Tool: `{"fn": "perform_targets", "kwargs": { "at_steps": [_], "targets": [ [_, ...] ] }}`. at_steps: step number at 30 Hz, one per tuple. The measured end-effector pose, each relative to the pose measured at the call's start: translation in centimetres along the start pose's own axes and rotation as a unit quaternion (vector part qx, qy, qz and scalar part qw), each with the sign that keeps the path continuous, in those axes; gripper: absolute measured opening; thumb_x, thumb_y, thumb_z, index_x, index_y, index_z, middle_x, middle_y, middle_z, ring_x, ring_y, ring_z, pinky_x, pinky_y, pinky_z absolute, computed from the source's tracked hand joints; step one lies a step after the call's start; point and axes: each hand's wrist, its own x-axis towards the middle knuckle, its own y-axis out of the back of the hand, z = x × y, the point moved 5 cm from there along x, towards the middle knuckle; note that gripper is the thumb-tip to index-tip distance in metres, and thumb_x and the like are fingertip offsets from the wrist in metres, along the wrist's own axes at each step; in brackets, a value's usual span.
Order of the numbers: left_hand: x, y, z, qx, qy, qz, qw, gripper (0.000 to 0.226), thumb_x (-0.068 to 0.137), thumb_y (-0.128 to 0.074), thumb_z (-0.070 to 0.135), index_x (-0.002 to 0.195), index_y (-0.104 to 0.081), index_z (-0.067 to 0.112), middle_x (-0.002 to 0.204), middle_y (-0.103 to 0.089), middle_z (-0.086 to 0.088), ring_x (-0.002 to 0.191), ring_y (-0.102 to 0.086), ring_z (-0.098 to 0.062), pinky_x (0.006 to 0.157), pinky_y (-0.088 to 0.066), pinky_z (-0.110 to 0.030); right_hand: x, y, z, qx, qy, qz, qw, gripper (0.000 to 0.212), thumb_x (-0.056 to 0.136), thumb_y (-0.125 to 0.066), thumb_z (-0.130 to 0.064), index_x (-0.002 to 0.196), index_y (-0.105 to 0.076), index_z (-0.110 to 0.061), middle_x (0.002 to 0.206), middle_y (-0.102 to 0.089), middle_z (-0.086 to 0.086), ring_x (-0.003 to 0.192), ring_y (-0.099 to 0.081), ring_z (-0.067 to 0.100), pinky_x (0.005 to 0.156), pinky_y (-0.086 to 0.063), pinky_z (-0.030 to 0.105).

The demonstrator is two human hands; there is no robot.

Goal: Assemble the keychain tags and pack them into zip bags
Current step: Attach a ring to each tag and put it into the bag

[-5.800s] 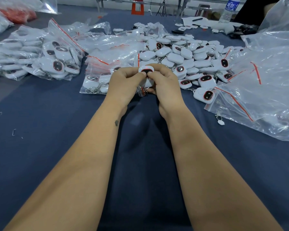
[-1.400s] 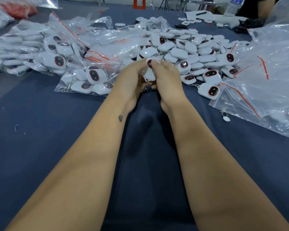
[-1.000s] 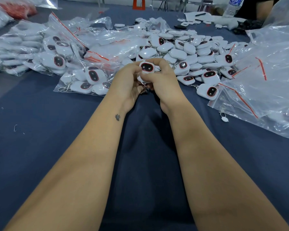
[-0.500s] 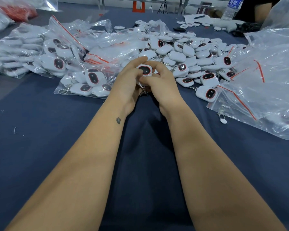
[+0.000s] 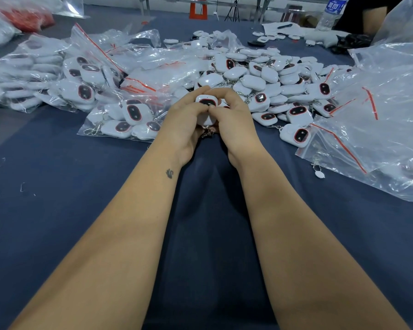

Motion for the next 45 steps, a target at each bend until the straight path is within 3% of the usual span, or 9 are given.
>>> {"fn": "perform_targets", "kwargs": {
  "at_steps": [12,18,24,30,32,35,40,43,45],
  "targets": [
    [0.0,-0.3,0.0,0.038,-0.007,-0.019,0.999,0.048,0.086,-0.039,-0.012,0.127,-0.061,0.001,0.107,-0.065,-0.012,0.091,-0.062,-0.021,0.072,-0.051,-0.024,-0.1,0.0,-0.3,-0.009,0.012,-0.004,1.000,0.039,0.080,-0.041,0.012,0.082,-0.061,-0.022,0.088,-0.062,0.001,0.078,-0.056,0.015,0.059,-0.046,0.017],
    [-0.3,-0.6,0.2,0.044,-0.013,-0.020,0.999,0.040,0.090,-0.034,-0.010,0.112,-0.063,0.006,0.096,-0.066,-0.010,0.080,-0.060,-0.018,0.061,-0.047,-0.021,-0.1,-0.1,-0.1,-0.002,0.007,0.014,1.000,0.039,0.088,-0.045,0.007,0.083,-0.064,-0.026,0.099,-0.066,0.005,0.091,-0.060,0.021,0.081,-0.051,0.034],
    [-0.1,-0.1,0.0,0.013,-0.010,0.009,1.000,0.042,0.097,-0.039,-0.006,0.135,-0.054,0.003,0.107,-0.067,-0.012,0.089,-0.066,-0.018,0.063,-0.053,-0.020,-0.2,-0.2,-0.2,-0.006,-0.002,0.017,1.000,0.031,0.091,-0.049,0.002,0.089,-0.063,-0.025,0.102,-0.066,0.005,0.093,-0.061,0.020,0.090,-0.052,0.038],
    [-0.1,-0.1,0.1,0.088,-0.048,0.015,0.995,0.033,0.093,-0.043,-0.003,0.115,-0.067,0.003,0.097,-0.071,-0.011,0.080,-0.066,-0.016,0.065,-0.054,-0.024,-0.4,0.0,-0.5,0.002,-0.003,0.024,1.000,0.028,0.092,-0.050,0.001,0.089,-0.065,-0.023,0.090,-0.066,-0.002,0.078,-0.060,0.011,0.064,-0.048,0.021],
    [-0.1,0.0,0.2,0.144,-0.058,0.022,0.988,0.033,0.094,-0.048,0.005,0.122,-0.064,0.012,0.102,-0.070,-0.005,0.083,-0.064,-0.012,0.071,-0.053,-0.024,-0.4,0.3,-0.5,0.041,-0.016,0.050,0.998,0.023,0.091,-0.050,0.001,0.093,-0.065,-0.017,0.085,-0.066,0.000,0.069,-0.061,0.008,0.056,-0.048,0.018],
    [-0.5,0.2,1.2,0.222,-0.127,0.036,0.966,0.045,0.093,-0.052,0.008,0.136,-0.054,0.021,0.112,-0.064,0.009,0.091,-0.064,-0.004,0.089,-0.055,-0.027,-0.2,1.3,-0.4,0.098,-0.030,0.121,0.987,0.021,0.091,-0.049,0.000,0.094,-0.063,-0.016,0.084,-0.065,0.000,0.071,-0.059,0.012,0.053,-0.046,0.019],
    [-3.1,1.1,4.3,0.281,-0.298,0.146,0.900,0.026,0.083,-0.046,0.018,0.090,-0.064,0.035,0.091,-0.069,0.011,0.084,-0.065,-0.018,0.079,-0.056,-0.036,0.0,1.8,0.0,0.148,-0.056,0.158,0.975,0.012,0.090,-0.052,-0.001,0.092,-0.056,-0.013,0.093,-0.060,0.007,0.073,-0.059,0.016,0.061,-0.055,0.025],
    [-2.6,3.1,5.0,0.430,-0.252,0.249,0.831,0.028,0.085,-0.044,0.018,0.100,-0.067,0.025,0.098,-0.069,0.006,0.101,-0.060,-0.019,0.088,-0.050,-0.038,0.1,1.7,0.1,0.167,-0.065,0.157,0.971,0.011,0.090,-0.052,0.001,0.089,-0.052,-0.010,0.095,-0.056,0.012,0.075,-0.057,0.019,0.065,-0.059,0.027],
    [-1.9,3.8,4.6,0.561,-0.184,0.249,0.768,0.031,0.086,-0.048,0.026,0.111,-0.066,0.019,0.106,-0.068,-0.002,0.116,-0.049,-0.029,0.095,-0.044,-0.042,0.1,1.7,0.1,0.171,-0.063,0.159,0.970,0.011,0.089,-0.051,0.003,0.089,-0.050,-0.008,0.093,-0.052,0.012,0.075,-0.056,0.019,0.066,-0.060,0.029]
  ]
}}
